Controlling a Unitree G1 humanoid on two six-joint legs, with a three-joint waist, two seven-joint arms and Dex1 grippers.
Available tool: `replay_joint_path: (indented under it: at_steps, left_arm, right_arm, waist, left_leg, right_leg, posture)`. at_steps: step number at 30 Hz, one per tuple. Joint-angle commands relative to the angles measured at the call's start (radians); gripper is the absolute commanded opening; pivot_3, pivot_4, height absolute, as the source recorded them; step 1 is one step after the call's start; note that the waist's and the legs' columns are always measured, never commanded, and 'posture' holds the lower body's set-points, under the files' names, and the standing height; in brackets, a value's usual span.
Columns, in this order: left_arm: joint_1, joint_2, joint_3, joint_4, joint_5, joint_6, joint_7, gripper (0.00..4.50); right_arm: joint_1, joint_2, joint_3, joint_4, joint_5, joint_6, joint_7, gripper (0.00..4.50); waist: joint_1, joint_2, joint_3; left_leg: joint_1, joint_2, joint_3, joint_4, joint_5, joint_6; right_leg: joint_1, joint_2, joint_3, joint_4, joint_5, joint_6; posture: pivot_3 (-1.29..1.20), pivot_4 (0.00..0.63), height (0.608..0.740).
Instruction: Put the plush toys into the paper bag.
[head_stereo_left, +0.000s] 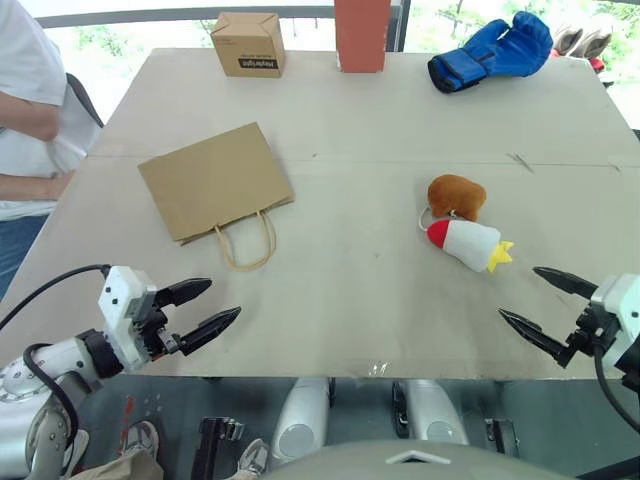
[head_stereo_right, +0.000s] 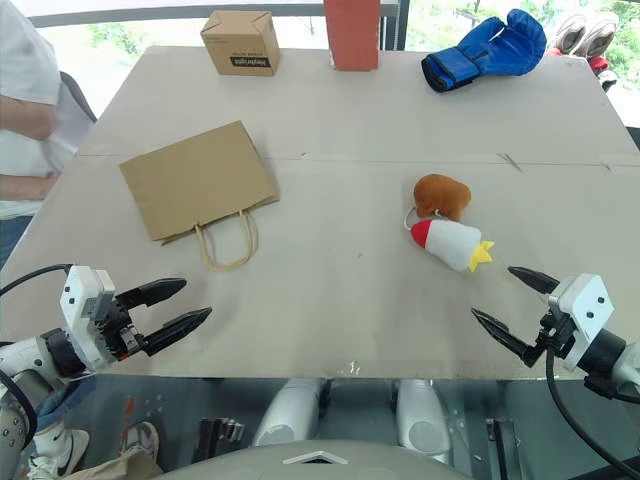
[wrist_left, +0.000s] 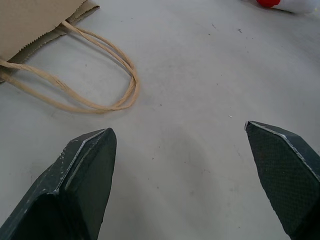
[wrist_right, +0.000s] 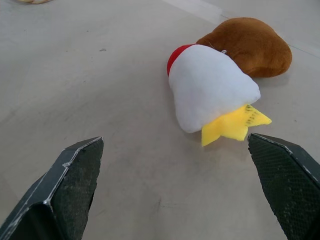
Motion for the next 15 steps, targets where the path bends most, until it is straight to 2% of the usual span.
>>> replay_joint_path:
  at_steps: [1, 6, 11, 15]
  left_arm:
    - [-0.042, 0.001, -0.003, 0.013, 0.024, -0.049, 0.011, 4.45]
    - [-0.204, 0.058, -0.05, 0.207, 0.16, -0.205, -0.011, 4.45]
    - [-0.337, 0.213, -0.107, 0.538, 0.35, -0.572, -0.133, 4.45]
    - [-0.47, 0.249, -0.152, 0.727, 0.406, -0.733, -0.142, 4.45]
  right_arm:
    - [-0.052, 0.006, 0.018, -0.031, 0.01, -0.012, -0.023, 4.5]
    - [-0.171, 0.022, 0.156, -0.119, 0.019, 0.036, -0.079, 4.5]
    - [-0.256, 0.07, 0.311, -0.183, 0.002, 0.07, -0.147, 4.5]
    - [-0.257, 0.088, 0.361, -0.189, -0.027, 0.056, -0.167, 4.5]
  waist:
    - [0.0, 0.0, 0.0]
    - [0.0, -0.001, 0.0]
    - [-0.002, -0.004, -0.001]
    - [0.002, -0.004, -0.001]
  left_leg:
    - [0.0, 0.0, 0.001, 0.0, 0.0, 0.001]
    - [0.001, 0.006, 0.004, 0.001, 0.001, 0.002]
    - [-0.001, 0.007, 0.006, 0.001, 0.002, 0.003]
    - [0.0, 0.006, 0.008, 0.001, 0.001, 0.004]
  right_leg:
    - [0.0, 0.002, 0.0, 0.0, 0.0, 0.0]
    - [0.0, 0.008, -0.002, 0.002, 0.0, 0.0]
    - [-0.001, 0.01, 0.0, 0.0, 0.001, -0.003]
    - [-0.001, 0.007, 0.001, 0.0, 0.002, -0.004]
  posture:
    - [0.0, 0.15, 0.74]
    - [0.0, 0.15, 0.74]
    - [0.0, 0.15, 0.74]
    - [0.0, 0.15, 0.74]
